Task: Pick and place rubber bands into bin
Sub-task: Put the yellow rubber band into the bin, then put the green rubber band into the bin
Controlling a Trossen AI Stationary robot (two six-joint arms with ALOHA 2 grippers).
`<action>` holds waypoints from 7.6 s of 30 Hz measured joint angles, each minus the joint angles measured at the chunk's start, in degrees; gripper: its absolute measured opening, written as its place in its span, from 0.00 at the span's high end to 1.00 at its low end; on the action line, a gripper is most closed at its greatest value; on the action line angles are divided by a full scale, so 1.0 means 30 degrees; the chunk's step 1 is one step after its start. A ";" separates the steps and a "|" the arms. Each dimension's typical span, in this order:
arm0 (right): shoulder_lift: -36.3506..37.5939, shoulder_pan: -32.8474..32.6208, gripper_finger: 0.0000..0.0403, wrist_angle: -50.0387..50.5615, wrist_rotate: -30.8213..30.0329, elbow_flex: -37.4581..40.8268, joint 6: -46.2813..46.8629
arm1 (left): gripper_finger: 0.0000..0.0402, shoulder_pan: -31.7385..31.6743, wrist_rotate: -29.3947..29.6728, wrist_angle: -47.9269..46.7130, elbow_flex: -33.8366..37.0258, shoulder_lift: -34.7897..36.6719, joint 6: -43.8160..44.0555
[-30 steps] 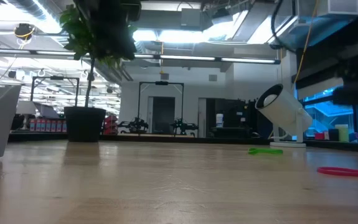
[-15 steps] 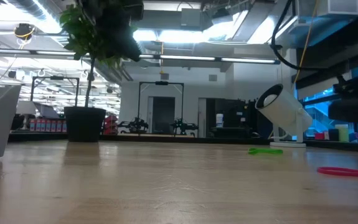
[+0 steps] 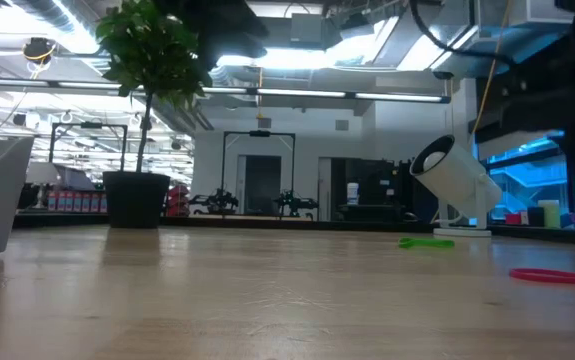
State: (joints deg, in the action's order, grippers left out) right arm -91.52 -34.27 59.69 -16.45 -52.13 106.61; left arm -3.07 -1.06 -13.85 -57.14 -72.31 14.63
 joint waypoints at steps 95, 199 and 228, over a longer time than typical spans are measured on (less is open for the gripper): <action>0.2059 0.1278 1.00 -0.9654 -0.8981 -1.0071 -2.4649 | 0.57 0.4466 0.0829 1.3231 0.0003 -0.5697 0.0207; 0.2067 -0.2649 0.62 -1.5551 -0.4617 -0.0032 -1.4574 | 0.69 1.7907 0.0984 -2.0732 -0.7861 -1.0217 2.8386; 0.2067 -0.2642 0.79 -1.2525 -0.1218 -0.0060 -1.1247 | 0.73 0.9213 0.4727 -1.1250 -0.7861 -0.7592 0.7869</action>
State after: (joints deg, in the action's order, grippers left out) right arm -85.32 -42.19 22.11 -20.11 -52.31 72.87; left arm 24.57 13.12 -47.60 -80.73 -95.09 38.24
